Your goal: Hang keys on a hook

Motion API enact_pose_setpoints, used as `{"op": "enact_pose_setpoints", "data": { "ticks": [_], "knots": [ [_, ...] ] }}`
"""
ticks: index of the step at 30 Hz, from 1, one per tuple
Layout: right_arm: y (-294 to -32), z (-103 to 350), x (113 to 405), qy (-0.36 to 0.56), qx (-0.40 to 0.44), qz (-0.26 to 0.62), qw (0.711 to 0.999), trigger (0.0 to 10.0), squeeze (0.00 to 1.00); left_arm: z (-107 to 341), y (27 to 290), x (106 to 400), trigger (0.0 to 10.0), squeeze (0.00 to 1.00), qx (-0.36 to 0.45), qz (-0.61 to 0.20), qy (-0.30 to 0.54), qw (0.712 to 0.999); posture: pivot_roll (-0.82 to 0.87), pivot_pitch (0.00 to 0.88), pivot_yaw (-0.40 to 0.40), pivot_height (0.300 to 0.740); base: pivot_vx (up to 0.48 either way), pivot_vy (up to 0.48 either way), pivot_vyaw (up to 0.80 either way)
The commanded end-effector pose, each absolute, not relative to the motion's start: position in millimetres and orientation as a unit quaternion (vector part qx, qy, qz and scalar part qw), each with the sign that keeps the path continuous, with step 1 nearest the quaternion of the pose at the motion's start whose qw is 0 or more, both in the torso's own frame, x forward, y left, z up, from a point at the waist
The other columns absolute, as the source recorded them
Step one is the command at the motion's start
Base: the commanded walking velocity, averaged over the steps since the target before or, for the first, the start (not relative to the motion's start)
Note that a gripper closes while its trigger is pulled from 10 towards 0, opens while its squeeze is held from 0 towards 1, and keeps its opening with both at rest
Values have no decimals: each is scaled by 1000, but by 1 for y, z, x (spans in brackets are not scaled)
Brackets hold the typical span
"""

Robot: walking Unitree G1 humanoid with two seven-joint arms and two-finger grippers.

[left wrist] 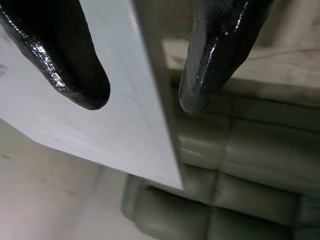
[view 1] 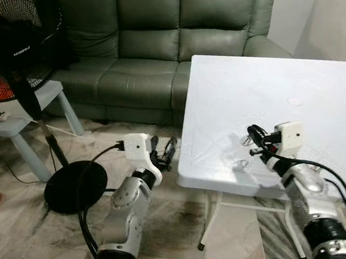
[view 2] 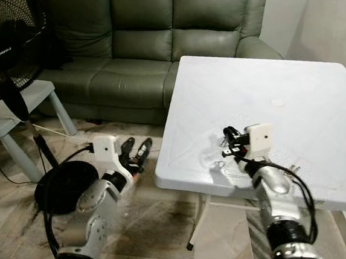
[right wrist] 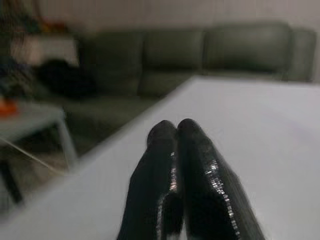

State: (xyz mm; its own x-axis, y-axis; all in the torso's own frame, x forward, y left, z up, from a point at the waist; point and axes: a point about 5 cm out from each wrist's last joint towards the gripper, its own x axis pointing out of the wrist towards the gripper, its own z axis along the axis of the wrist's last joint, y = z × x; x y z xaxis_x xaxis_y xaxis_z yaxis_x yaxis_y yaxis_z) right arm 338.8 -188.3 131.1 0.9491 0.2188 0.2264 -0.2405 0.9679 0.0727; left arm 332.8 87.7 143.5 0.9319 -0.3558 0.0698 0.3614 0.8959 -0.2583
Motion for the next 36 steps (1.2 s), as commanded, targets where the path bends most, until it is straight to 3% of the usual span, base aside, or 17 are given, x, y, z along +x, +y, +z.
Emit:
{"op": "enact_pose_setpoints", "data": {
  "ticks": [1, 10, 11, 12, 13, 14, 22, 36],
  "knots": [
    [-187, 148, 338, -150, 36, 95, 983, 0, 0, 155, 94, 340, 10000, 0, -128, -170, -33, 977, 20, 0, -42, 740, 0, 0, 0],
    [-175, 163, 324, -190, 31, 68, 979, 0, 0, 169, 122, 354, 10000, 0, -131, -98, -37, 986, 15, 0, -34, 740, 0, 0, 0],
    [-173, 164, 323, -187, 32, 69, 979, 1098, 0, 170, 125, 354, 10000, 0, -120, -92, -40, 988, 15, 0, -33, 740, 0, 0, 0],
    [-172, 164, 321, -186, 34, 70, 980, 1098, 0, 171, 127, 354, 10000, 0, -112, -90, -43, 989, 15, 0, -33, 740, 0, 0, 0],
    [-169, 164, 319, -182, 36, 68, 980, 7294, 0, 172, 128, 353, 10000, 0, -102, -91, -52, 989, 15, 0, -34, 740, 0, 0, 0],
    [-167, 163, 318, -180, 37, 68, 981, 10000, 0, 172, 129, 353, 10000, 0, -102, -92, -54, 989, 15, 0, -34, 740, 0, 0, 0],
    [-148, 150, 308, -148, 35, 63, 986, 10000, 0, 166, 137, 352, 10000, 0, -118, -66, -57, 989, 20, 0, -34, 740, 0, 0, 0],
    [-145, 143, 313, -105, 7, 43, 994, 10000, 0, 163, 136, 355, 10000, 0, -116, -90, -54, 988, 21, 0, -19, 740, 0, 0, 0]
  ]
}}
